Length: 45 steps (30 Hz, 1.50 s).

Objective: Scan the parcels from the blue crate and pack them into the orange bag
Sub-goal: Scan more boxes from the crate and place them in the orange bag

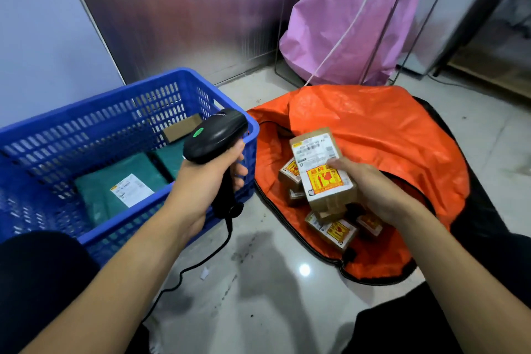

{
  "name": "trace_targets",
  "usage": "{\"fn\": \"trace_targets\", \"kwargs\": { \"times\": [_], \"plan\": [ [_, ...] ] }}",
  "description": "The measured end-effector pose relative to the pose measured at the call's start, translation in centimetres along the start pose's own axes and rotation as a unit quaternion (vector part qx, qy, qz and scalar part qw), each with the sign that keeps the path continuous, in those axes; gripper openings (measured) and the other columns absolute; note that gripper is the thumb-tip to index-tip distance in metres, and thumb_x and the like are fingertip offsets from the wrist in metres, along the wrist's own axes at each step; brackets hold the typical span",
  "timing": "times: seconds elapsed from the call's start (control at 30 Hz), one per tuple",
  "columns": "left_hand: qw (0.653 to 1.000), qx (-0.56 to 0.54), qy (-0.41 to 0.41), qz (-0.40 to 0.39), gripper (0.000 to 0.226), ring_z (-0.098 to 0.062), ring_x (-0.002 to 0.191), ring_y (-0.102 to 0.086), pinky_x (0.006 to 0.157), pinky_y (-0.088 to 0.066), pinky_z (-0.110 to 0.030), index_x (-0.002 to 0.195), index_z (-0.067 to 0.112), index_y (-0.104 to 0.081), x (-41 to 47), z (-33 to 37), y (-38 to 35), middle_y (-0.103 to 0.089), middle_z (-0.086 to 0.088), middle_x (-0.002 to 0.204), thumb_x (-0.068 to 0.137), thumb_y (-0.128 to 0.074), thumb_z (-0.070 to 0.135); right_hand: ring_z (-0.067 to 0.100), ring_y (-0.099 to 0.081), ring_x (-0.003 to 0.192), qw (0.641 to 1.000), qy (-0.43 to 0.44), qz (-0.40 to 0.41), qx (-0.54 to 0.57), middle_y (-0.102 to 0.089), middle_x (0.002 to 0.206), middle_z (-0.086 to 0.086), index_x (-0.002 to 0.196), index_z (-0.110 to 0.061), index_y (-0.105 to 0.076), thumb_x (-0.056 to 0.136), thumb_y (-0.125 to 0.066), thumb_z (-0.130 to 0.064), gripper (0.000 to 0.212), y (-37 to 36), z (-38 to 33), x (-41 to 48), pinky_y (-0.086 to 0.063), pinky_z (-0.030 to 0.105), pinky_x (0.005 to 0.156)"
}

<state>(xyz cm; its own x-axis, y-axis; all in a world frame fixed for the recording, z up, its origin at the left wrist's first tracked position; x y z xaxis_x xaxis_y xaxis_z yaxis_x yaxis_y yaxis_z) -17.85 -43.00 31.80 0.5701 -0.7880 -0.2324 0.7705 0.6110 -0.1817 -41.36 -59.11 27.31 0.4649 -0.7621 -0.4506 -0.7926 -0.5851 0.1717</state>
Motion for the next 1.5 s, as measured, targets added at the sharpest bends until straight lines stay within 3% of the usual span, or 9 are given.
{"fn": "trace_targets", "kwargs": {
  "times": [0.17,0.37,0.6,0.87,0.97,1.07,1.2,1.3,1.5],
  "plan": [
    [0.999,-0.012,0.035,-0.008,0.026,-0.020,0.061,-0.064,0.064,-0.057,-0.028,0.087,0.010,-0.068,1.6,-1.4,-2.3,-0.069,-0.005,0.068,0.095,-0.072,0.035,0.022,-0.077,0.098,0.995,-0.078,-0.024,-0.051,-0.080,0.102,0.003,0.108,-0.013,-0.078,0.100,-0.057,-0.047,0.040,-0.6,2.8,-0.2,-0.055,0.046,0.102],
    [0.994,0.017,0.092,-0.056,0.030,-0.018,0.061,-0.071,0.059,-0.060,-0.022,0.090,0.005,-0.071,2.0,-3.8,-5.5,-0.073,-0.014,0.078,0.090,-0.074,0.035,0.023,-0.074,0.066,0.990,-0.122,-0.057,-0.042,-0.079,0.090,0.011,0.108,-0.012,-0.074,0.105,-0.044,-0.054,0.051,-1.4,4.9,0.5,-0.058,0.031,0.053],
    [0.991,0.059,0.099,-0.071,0.029,-0.017,0.057,-0.069,0.055,-0.057,-0.021,0.093,0.004,-0.068,2.2,-4.6,-6.8,-0.070,-0.012,0.072,0.096,-0.070,0.032,0.036,-0.073,0.094,0.978,-0.188,0.079,-0.032,-0.072,0.112,0.019,0.122,-0.003,-0.064,0.098,-0.060,-0.033,0.039,4.3,10.1,3.0,-0.063,0.053,0.074],
    [0.989,0.071,0.098,-0.081,0.029,-0.019,0.061,-0.068,0.065,-0.058,-0.027,0.095,0.003,-0.069,2.3,-4.7,-6.5,-0.071,-0.012,0.073,0.096,-0.071,0.032,0.025,-0.065,0.087,0.938,-0.169,0.264,0.149,-0.065,0.104,0.013,0.113,-0.003,-0.061,0.100,-0.060,-0.025,0.026,8.8,13.3,3.8,-0.062,0.046,0.074],
    [0.989,0.070,0.100,-0.085,0.029,-0.020,0.062,-0.068,0.068,-0.057,-0.028,0.095,0.004,-0.069,2.6,-4.9,-6.2,-0.072,-0.013,0.077,0.095,-0.071,0.033,0.028,-0.065,0.096,0.917,-0.169,0.288,0.217,-0.062,0.098,0.012,0.119,-0.004,-0.056,0.100,-0.060,-0.021,0.026,9.4,13.6,3.5,-0.063,0.046,0.081],
    [0.988,0.073,0.100,-0.095,0.031,-0.022,0.069,-0.067,0.076,-0.058,-0.034,0.096,0.004,-0.070,2.9,-5.3,-6.2,-0.073,-0.015,0.083,0.093,-0.074,0.035,0.036,-0.067,0.104,0.902,-0.172,0.301,0.257,-0.060,0.095,0.014,0.115,-0.004,-0.058,0.096,-0.065,-0.019,0.025,9.8,13.9,3.6,-0.064,0.036,0.064],
    [0.988,0.069,0.103,-0.089,0.026,-0.022,0.074,-0.065,0.077,-0.058,-0.036,0.095,0.009,-0.072,3.4,-6.1,-6.1,-0.070,-0.015,0.091,0.092,-0.077,0.034,0.033,-0.068,0.081,0.905,-0.194,0.274,0.260,-0.064,0.089,0.017,0.093,-0.013,-0.056,0.099,-0.060,-0.035,0.023,9.0,14.0,3.6,-0.060,0.038,0.062],
    [0.987,0.079,0.099,-0.094,0.022,-0.018,0.070,-0.066,0.073,-0.058,-0.032,0.092,0.011,-0.073,3.6,-6.3,-6.3,-0.070,-0.013,0.091,0.094,-0.076,0.033,0.024,-0.057,0.058,0.909,-0.196,0.280,0.239,-0.064,0.083,0.014,0.103,-0.011,-0.058,0.098,-0.056,-0.040,0.029,9.2,14.4,3.6,-0.045,0.031,0.053],
    [0.987,0.081,0.102,-0.096,0.026,-0.016,0.065,-0.066,0.067,-0.058,-0.028,0.096,0.007,-0.071,4.1,-6.6,-6.5,-0.069,-0.014,0.090,0.094,-0.076,0.033,0.025,-0.062,0.065,0.900,-0.201,0.274,0.273,-0.063,0.088,0.014,0.115,-0.014,-0.054,0.099,-0.056,-0.035,0.027,8.8,14.0,3.7,-0.050,0.034,0.058]
  ]
}}
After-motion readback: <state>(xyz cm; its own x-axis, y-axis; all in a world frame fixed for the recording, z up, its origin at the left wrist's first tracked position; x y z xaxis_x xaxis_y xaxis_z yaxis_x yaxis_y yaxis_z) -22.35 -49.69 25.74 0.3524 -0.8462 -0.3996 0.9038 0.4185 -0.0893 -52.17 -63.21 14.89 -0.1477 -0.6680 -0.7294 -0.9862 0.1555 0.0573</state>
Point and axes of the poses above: each hand's wrist, its own x-axis towards the middle knuckle, its own y-axis out of the back of the hand, z = x × y, the point moved 7 cm from there along x, towards the middle knuckle
